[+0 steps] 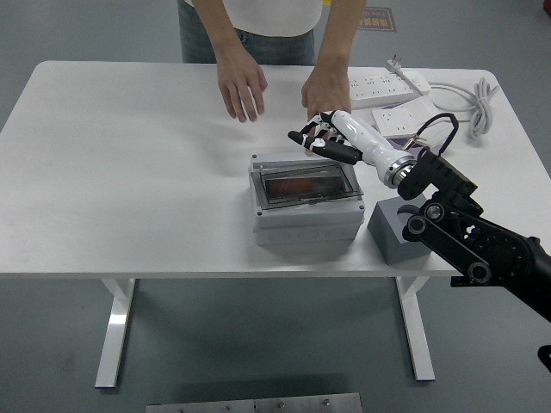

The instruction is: Fetch the battery,place it into the box,close the lid of the box

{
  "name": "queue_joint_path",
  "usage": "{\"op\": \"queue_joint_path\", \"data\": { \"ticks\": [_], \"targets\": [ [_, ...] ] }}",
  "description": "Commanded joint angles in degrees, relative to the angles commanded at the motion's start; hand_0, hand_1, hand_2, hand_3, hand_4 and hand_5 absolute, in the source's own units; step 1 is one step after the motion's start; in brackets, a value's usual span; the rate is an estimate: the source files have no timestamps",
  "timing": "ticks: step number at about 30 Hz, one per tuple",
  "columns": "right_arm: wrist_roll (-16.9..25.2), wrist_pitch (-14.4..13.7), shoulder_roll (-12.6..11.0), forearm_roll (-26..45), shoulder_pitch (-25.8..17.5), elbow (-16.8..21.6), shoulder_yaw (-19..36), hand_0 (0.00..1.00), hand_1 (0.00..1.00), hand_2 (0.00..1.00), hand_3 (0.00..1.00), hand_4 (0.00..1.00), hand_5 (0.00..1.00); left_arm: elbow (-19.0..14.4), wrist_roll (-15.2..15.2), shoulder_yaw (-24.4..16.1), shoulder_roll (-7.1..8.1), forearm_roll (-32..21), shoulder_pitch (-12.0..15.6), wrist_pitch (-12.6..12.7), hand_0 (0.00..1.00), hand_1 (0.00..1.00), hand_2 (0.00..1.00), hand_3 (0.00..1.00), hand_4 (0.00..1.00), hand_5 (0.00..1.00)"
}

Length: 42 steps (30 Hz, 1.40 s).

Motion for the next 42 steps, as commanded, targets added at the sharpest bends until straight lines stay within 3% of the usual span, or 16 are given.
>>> {"op": "queue_joint_path", "data": {
  "ticks": [4,12,17,19,20,24,25,26,32,39,42],
  "targets": [
    [1.01,-1.08,-0.94,-0.62,-0.74,-0.12,3.32,0.350,0.370,0.510,0.629,0.959,0.998,0.02,-0.02,0.06,0.01,-0.14,0.08,0.00,0.632,0.698,0.573,0.541,0.500,0.002],
    [7.33,-7.33,-2.35,2.09,-3.67,0.11,11.24,0.329,0.366,0.506,0.625,0.958,0.998,0.02,-0.01,0.20,-0.14,-0.44,0.37,-0.04,0.632,0.698,0.573,0.541,0.500,0.002],
    [13.24,-11.12,-2.10,7.39,-5.99,-0.22,16.70,0.282,0.338,0.474,0.596,0.953,0.998,0.04,-0.06,0.28,-0.26,-0.57,0.40,-0.10,0.632,0.698,0.573,0.541,0.500,0.002],
    [15.45,-11.59,-1.83,9.77,-6.88,-0.67,18.73,0.282,0.338,0.474,0.596,0.953,0.998,0.05,-0.07,0.29,-0.31,-0.57,0.37,-0.13,0.632,0.698,0.573,0.541,0.500,0.002],
    [17.11,-11.68,-1.62,11.65,-7.54,-1.13,20.24,0.243,0.313,0.434,0.552,0.912,0.940,0.06,-0.09,0.29,-0.33,-0.57,0.36,-0.13,0.632,0.698,0.573,0.541,0.500,0.002],
    [22.04,-11.82,-0.97,18.23,-9.34,-3.08,23.62,0.243,0.313,0.434,0.552,0.912,0.940,0.08,-0.11,0.23,-0.40,-0.47,0.31,-0.15,0.632,0.698,0.573,0.541,0.500,0.002],
    [23.21,-11.74,-0.79,19.98,-9.72,-3.57,24.15,0.243,0.313,0.434,0.552,0.912,0.940,0.08,-0.11,0.22,-0.42,-0.44,0.30,-0.16,0.632,0.698,0.573,0.541,0.500,0.002],
    [24.51,-11.54,-0.60,21.78,-10.14,-4.11,24.70,0.256,0.316,0.435,0.535,0.878,0.847,0.08,-0.12,0.21,-0.44,-0.43,0.29,-0.15,0.632,0.698,0.573,0.541,0.500,0.002],
    [29.95,-6.72,0.68,32.30,-12.31,-6.05,27.05,0.268,0.326,0.440,0.532,0.889,0.844,0.10,-0.18,0.26,-0.64,-0.48,0.27,-0.12,0.632,0.698,0.573,0.541,0.500,0.002],
    [26.26,1.26,2.72,35.90,-15.77,-3.36,31.44,0.309,0.342,0.449,0.537,0.889,0.833,0.13,-0.19,0.33,-1.10,-0.51,0.23,-0.14,0.632,0.698,0.573,0.541,0.500,0.002],
    [25.96,2.38,3.11,36.38,-16.64,-2.99,31.97,0.309,0.342,0.449,0.537,0.889,0.833,0.14,-0.23,0.33,-1.21,-0.49,0.22,-0.10,0.632,0.698,0.573,0.541,0.500,0.002]
  ]
}}
